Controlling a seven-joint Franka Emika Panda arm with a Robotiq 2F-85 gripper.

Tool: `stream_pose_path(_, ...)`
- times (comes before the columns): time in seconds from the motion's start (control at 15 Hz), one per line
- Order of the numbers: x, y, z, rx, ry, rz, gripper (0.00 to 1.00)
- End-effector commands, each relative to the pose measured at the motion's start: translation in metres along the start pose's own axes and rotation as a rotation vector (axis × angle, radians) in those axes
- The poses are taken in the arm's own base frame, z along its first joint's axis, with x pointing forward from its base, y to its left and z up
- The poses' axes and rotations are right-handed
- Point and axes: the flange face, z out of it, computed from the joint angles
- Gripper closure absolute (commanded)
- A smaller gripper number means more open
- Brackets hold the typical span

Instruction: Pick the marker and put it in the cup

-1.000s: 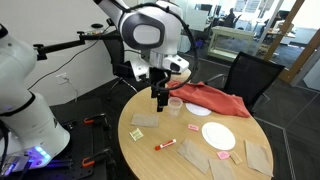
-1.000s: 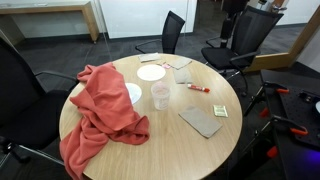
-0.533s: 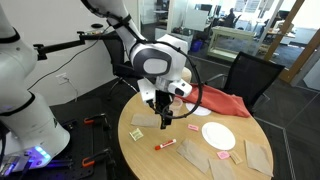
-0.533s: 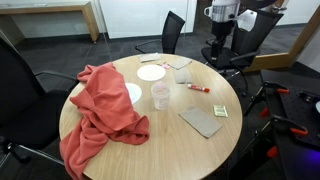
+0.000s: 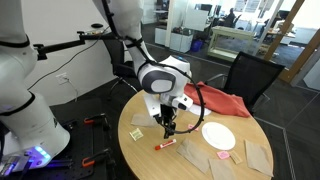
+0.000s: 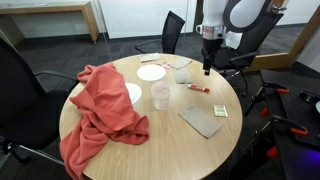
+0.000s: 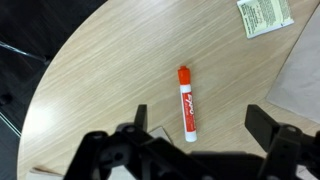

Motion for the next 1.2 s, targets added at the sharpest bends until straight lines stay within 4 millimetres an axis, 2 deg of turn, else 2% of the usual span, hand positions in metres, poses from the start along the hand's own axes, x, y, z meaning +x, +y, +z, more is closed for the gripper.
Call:
stream_pose_path(0.0,0.002,0.000,0.007,-0.009,-0.011,-0.009,0.00)
stream_pose_path(0.13,0.005,0.001,0.019,-0.025,-0.029,-0.023,0.00)
stream_pose_path(0.4,0.011,-0.001,0.024,-0.014,-0.019,-0.026,0.00)
stream_pose_path(0.8,0.026,-0.019,0.056,0.047,0.014,-0.058,0.00)
stream_pose_path(1.13,0.036,-0.019,0.078,0.048,0.081,-0.043,0.00)
